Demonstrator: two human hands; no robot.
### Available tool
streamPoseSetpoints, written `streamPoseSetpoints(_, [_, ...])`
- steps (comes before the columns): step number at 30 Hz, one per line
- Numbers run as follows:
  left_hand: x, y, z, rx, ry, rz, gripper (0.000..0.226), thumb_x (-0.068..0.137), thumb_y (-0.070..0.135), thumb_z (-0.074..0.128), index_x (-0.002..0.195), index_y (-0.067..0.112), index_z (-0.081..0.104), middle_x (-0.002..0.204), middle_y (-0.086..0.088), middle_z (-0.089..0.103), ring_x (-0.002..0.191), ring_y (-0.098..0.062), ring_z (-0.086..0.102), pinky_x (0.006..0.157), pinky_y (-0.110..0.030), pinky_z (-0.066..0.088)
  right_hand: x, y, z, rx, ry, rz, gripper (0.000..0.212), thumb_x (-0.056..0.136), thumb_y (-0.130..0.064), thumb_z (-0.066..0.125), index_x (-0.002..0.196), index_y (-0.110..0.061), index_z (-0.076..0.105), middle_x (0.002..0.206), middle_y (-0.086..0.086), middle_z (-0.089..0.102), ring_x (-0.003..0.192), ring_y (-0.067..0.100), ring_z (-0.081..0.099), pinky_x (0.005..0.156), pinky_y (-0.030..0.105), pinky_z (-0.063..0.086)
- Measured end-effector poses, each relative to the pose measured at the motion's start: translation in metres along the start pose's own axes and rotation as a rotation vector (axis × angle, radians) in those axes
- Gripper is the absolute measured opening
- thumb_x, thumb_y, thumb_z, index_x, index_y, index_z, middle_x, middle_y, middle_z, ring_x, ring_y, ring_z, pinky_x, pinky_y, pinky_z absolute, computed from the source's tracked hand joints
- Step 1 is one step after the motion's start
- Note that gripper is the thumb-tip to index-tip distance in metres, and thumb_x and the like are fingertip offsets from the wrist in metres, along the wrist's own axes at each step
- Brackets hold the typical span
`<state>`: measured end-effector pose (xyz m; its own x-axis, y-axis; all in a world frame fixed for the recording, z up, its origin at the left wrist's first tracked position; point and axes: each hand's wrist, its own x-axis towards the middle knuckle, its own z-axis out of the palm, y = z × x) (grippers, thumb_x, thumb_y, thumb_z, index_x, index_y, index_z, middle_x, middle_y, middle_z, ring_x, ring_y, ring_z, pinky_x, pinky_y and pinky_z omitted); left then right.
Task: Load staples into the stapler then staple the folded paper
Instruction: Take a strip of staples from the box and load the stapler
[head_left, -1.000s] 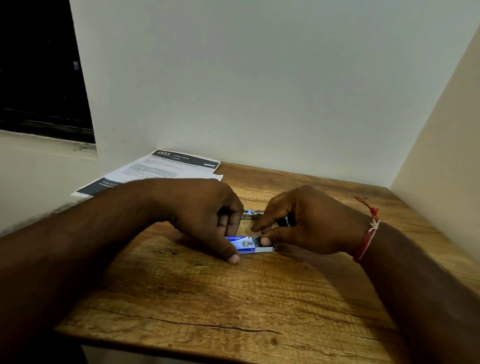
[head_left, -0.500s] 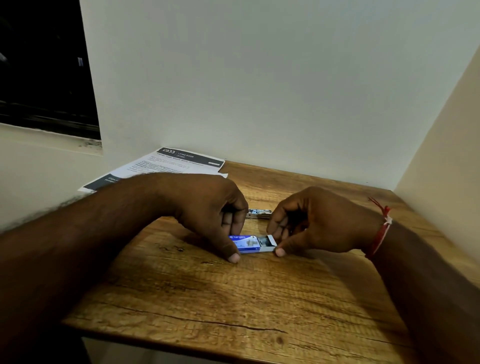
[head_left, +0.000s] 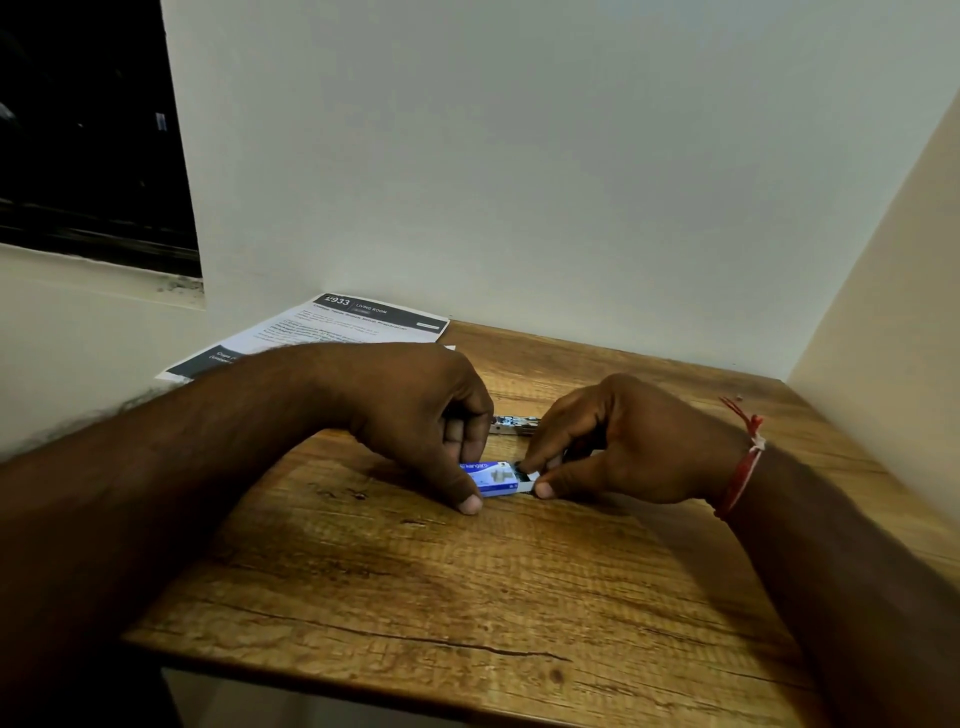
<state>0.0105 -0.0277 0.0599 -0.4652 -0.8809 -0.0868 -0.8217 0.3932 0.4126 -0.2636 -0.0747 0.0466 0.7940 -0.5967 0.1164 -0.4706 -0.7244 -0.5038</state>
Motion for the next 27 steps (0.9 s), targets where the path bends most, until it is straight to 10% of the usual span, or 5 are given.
streamPoseSetpoints(27, [0.009, -0.012, 0.002, -0.007, 0.096, -0.011, 0.029, 0.08, 0.047, 0.1, 0.098, 0.03, 0.085, 0.084, 0.015, 0.081, 0.065, 0.007, 0.067, 0.065, -0.018, 0.052, 0.004, 0.002, 0.011, 0.024, 0.141, 0.011, 0.04, 0.086, -0.016, 0.093, 0.122, -0.03, 0.084, 0.099, -0.01, 0.084, 0.087, 0.014, 0.08, 0.085, 0.045, 0.069])
